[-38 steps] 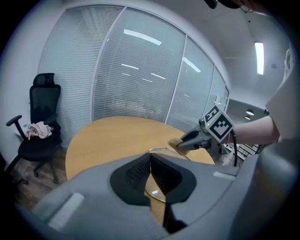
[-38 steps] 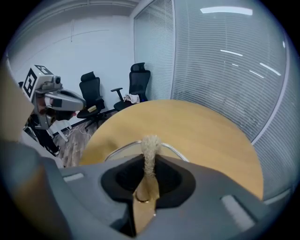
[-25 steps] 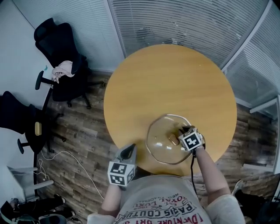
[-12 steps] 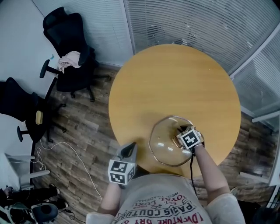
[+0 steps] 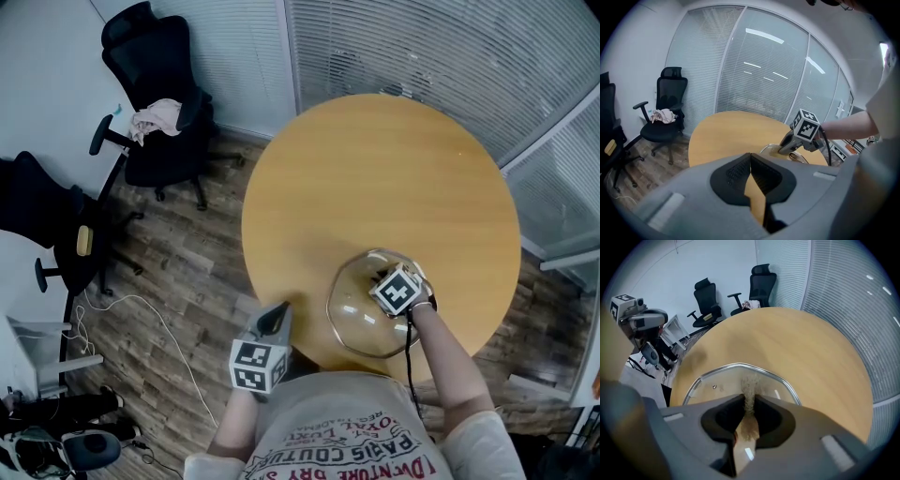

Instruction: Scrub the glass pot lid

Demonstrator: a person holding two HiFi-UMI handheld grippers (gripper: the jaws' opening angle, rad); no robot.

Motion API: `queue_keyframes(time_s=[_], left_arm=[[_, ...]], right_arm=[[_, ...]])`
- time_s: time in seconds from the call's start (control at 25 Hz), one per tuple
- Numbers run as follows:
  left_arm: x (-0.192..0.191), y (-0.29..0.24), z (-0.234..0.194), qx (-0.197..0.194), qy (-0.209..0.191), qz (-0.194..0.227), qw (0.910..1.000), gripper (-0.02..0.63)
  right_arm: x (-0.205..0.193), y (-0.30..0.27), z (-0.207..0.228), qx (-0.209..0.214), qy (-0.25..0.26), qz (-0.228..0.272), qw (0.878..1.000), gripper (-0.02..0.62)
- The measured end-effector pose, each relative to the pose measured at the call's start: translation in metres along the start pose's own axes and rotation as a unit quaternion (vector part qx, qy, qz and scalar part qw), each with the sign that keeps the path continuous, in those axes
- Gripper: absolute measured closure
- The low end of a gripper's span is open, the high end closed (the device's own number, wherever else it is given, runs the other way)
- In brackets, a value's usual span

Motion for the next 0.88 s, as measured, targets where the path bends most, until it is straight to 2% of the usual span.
queue_keyframes(time_s=[0.12,0.36,0.6,0.88], left_arm=[[-0.001,0.002,-0.009,0.006,0.003,0.003,1.0000,0.598],[-0.001,0.006,-0.022,0.012,0.008,0.004,0.9999,0.598],[-0.001,0.006,-0.027,0.010,0.006,0.003,0.9999,0.598],[0.007,0.003,-0.029,0.002,-0.005,0.007,1.0000,0.598]], right_arm=[[0.003,-0.002,-0.012,0.018,0.018,-0.018,1.000,0.531],[0.019,0.000,-0.031,0.007,0.123,-0.025,0.992,0.531],[0.013,-0.003,-0.053,0.012,0.230,-0.042,0.972,0.531],[0.005,-0.005,-0.077,0.006,0.285,-0.061,0.957,0.531]])
Point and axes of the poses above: the fingertips, and each gripper's own axes: y backward along the fingers, z to its right, x out of its top, the point moved 5 cm from there along y, backward along the fingers, and after that the axes turned 5 degrees about -y, right-handed, at the moved point
